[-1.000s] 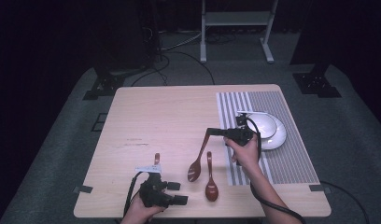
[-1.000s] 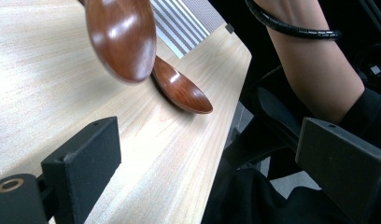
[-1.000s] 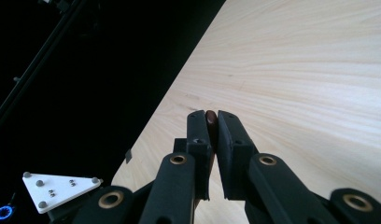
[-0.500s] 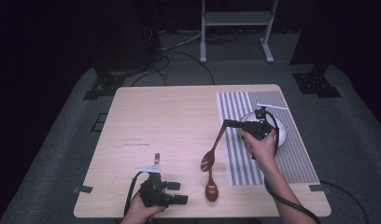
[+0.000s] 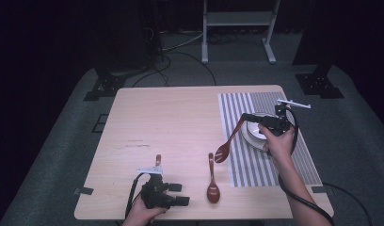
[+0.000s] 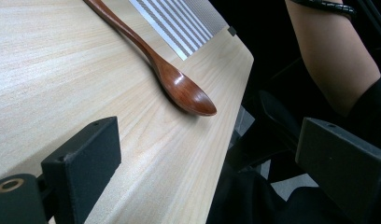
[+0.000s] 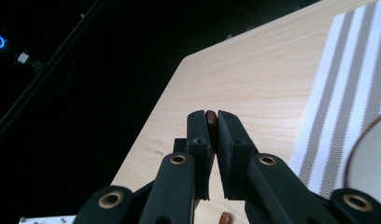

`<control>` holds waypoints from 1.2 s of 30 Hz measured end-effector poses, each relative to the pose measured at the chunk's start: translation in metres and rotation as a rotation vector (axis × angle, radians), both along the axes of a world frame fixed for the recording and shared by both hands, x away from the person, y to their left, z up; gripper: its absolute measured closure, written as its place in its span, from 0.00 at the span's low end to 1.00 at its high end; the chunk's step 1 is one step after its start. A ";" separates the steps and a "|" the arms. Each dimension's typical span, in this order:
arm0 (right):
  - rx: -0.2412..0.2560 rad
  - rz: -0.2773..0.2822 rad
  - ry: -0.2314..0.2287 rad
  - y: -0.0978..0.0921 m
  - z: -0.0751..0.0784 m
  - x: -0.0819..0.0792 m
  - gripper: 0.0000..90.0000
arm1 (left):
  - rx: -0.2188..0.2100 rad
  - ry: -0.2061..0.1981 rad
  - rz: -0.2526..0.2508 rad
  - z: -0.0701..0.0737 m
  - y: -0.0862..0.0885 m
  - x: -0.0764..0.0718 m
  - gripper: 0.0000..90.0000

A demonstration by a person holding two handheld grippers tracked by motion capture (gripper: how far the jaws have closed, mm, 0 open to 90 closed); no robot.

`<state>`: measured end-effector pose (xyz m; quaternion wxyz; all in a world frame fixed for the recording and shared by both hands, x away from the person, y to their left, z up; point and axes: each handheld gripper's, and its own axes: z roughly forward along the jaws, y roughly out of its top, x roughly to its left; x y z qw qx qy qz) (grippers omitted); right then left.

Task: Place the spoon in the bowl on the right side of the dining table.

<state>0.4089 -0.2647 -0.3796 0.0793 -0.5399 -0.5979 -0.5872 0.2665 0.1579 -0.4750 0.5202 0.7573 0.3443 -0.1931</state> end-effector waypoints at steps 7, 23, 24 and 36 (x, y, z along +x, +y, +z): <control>0.003 -0.053 0.000 -0.019 0.006 0.002 0.93 | 0.001 -0.003 -0.004 -0.001 -0.001 0.000 0.06; 0.016 -0.140 -0.015 -0.049 0.019 0.003 0.93 | 0.002 -0.005 0.003 -0.001 -0.001 0.000 0.06; 0.017 -0.144 -0.016 -0.052 0.020 0.003 0.93 | 0.002 -0.005 0.003 -0.001 -0.001 0.000 0.06; 0.017 -0.213 -0.027 -0.073 0.031 0.004 0.93 | 0.004 -0.005 0.005 -0.001 -0.002 0.000 0.06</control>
